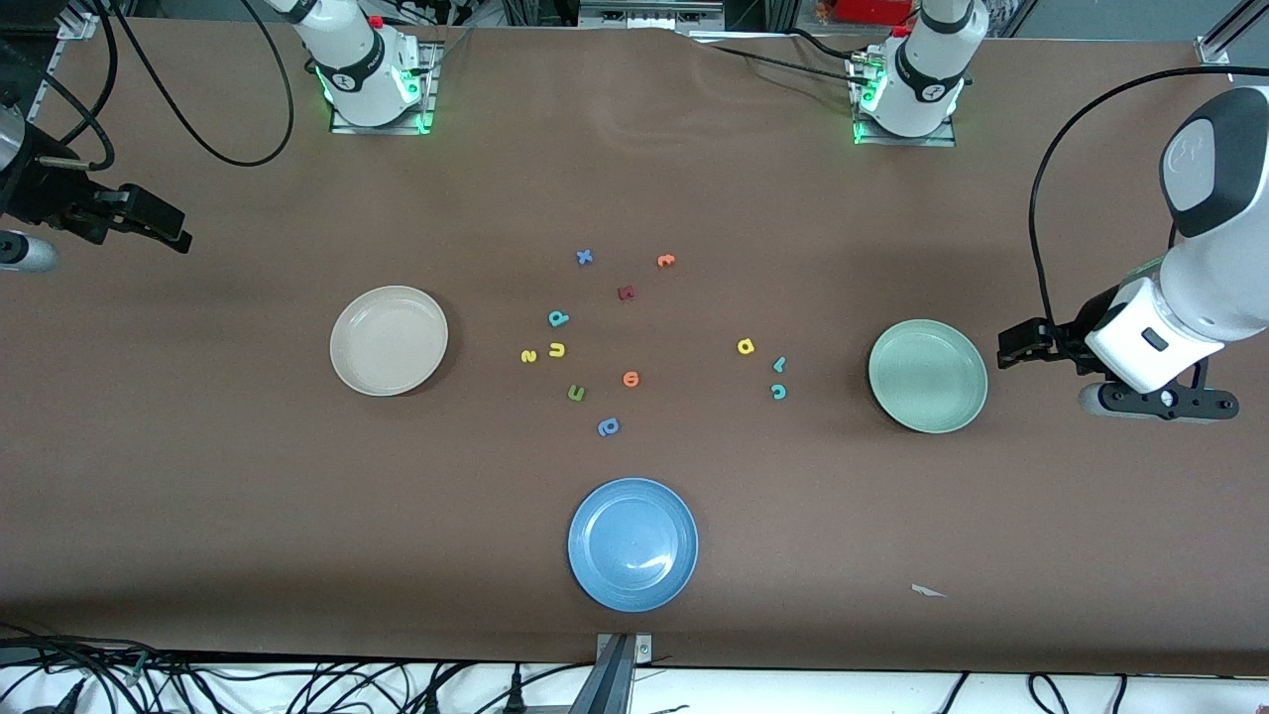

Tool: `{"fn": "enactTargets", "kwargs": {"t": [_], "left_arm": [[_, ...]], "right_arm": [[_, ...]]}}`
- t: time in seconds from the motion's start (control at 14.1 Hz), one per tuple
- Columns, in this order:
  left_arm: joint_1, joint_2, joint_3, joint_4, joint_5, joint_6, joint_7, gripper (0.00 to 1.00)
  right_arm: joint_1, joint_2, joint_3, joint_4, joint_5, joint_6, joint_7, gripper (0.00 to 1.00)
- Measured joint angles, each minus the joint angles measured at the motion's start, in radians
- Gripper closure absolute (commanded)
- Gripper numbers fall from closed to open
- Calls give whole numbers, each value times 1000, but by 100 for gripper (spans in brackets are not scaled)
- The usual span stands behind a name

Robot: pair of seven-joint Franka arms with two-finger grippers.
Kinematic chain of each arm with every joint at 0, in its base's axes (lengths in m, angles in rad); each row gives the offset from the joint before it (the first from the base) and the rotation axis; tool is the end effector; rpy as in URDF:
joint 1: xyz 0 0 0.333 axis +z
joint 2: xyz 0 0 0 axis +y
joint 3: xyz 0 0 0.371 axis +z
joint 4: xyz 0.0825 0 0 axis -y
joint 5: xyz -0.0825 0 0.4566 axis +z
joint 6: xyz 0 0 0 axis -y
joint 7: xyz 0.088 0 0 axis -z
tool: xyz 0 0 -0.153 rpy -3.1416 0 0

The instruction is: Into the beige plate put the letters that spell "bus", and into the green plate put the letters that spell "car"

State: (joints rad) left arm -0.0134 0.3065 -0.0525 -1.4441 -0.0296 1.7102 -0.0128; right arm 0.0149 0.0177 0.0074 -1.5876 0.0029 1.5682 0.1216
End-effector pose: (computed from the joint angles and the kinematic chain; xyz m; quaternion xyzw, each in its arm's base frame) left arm 0.7347 -0.0481 0.5053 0.9993 -0.0231 -0.0209 0.0218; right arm 0.6303 0.0145 0.6130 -0.9986 0.0496 0.0186 0.0002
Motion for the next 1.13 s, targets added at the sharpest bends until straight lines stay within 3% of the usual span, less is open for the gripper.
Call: {"fn": "enactTargets", "kwargs": {"t": [0.64,0.92,1.13], "left_arm": [[-40,20,-2,-2,-4,-1,-80,0],[-125,51,-4,-3,-8,-1,-280,0],[-189,89,-5,-6,-41,12,-444,0]], "right_arm": [[60,39,8,-6,-2,-2,-2,0],[167,166,13,-12,-1,9,6,0],[255,290,15,-14,4,93,149,0]]}}
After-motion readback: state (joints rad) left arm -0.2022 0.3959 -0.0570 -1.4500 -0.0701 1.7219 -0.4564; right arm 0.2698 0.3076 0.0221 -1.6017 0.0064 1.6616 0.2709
